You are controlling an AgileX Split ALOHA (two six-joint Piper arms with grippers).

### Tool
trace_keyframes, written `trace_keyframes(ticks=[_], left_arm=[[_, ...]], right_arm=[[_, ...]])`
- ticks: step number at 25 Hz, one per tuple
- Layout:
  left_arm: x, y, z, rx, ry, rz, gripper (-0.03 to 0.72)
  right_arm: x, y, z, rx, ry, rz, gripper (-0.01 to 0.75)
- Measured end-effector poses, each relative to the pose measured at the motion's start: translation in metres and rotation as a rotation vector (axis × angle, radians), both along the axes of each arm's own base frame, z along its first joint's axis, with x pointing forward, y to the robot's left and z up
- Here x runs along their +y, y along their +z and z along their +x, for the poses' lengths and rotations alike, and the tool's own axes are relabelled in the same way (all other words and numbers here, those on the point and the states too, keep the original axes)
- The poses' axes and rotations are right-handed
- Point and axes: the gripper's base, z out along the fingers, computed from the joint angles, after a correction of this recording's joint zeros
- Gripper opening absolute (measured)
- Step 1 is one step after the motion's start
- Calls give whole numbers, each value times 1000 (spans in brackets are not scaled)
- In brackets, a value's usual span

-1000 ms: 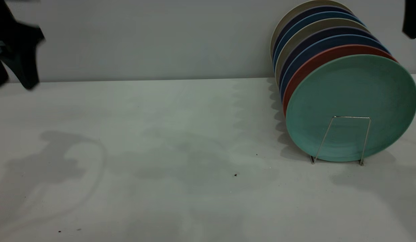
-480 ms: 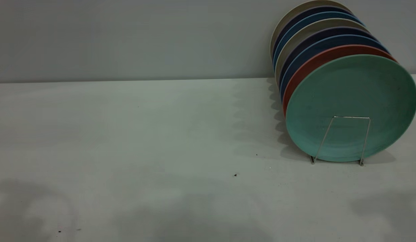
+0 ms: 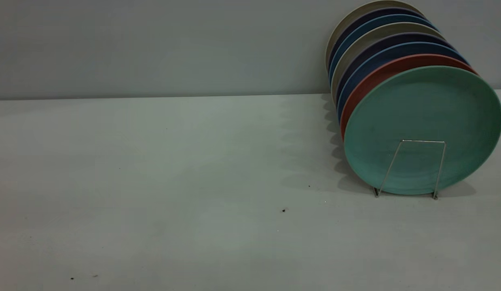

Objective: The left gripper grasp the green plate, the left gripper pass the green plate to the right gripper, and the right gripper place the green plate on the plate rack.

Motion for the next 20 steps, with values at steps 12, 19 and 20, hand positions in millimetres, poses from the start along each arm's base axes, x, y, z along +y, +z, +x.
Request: trace_keyframes(ticks=[12, 19, 20], left_arm=[[4, -34, -65, -140, 54, -18, 553], [15, -50, -80, -203, 104, 88, 553], [16, -54, -81, -204, 111, 100, 553]], right_arm=[[-15, -68, -61, -124, 16, 15, 388], [-17, -75, -73, -257, 18, 41, 388], [-18, -75, -74, -265, 18, 43, 388]])
